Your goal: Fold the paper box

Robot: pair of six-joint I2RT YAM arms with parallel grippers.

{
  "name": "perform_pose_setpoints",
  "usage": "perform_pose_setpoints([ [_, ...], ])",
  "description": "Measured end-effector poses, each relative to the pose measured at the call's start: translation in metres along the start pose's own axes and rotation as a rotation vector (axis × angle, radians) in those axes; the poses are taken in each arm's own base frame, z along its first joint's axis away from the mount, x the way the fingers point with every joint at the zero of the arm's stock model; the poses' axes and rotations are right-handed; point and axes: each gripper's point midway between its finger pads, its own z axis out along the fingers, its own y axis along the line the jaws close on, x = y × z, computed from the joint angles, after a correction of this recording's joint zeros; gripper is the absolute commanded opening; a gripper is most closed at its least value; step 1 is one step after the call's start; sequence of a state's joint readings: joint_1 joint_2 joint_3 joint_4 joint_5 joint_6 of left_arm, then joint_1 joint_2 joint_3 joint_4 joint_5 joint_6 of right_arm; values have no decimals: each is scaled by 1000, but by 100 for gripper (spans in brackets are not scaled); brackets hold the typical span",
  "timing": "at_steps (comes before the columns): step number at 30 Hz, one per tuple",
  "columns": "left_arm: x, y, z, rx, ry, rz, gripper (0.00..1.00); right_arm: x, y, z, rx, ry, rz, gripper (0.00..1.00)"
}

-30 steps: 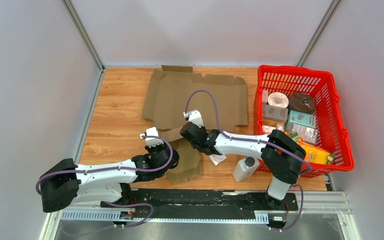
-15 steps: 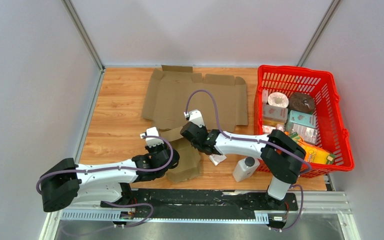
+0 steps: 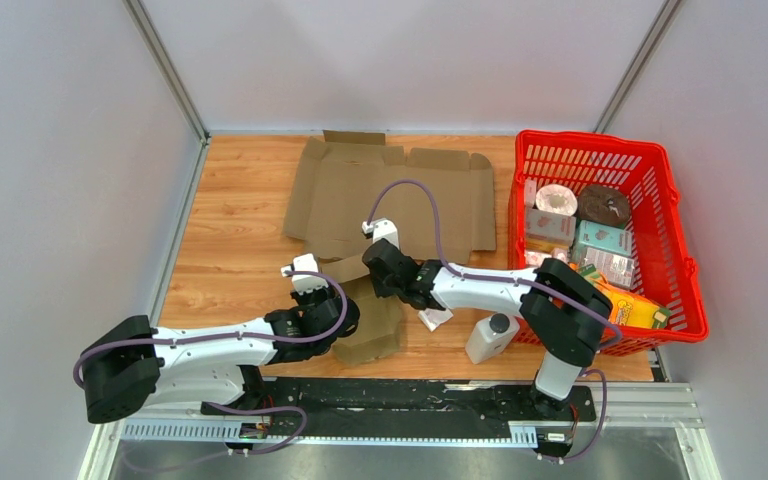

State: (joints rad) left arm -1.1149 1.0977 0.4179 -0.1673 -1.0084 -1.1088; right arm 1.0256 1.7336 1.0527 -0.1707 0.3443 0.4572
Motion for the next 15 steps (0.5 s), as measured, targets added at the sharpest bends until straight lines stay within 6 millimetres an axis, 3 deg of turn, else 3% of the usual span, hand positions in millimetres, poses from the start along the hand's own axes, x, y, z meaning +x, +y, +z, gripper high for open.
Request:
perform_pose_setpoints([
  [12,0,-1,0,5,0,-3,0,29,0,23,-51,48,61,0],
  [15,0,-1,0,4,0,0,0,28,1,24,-55,43,68,1],
])
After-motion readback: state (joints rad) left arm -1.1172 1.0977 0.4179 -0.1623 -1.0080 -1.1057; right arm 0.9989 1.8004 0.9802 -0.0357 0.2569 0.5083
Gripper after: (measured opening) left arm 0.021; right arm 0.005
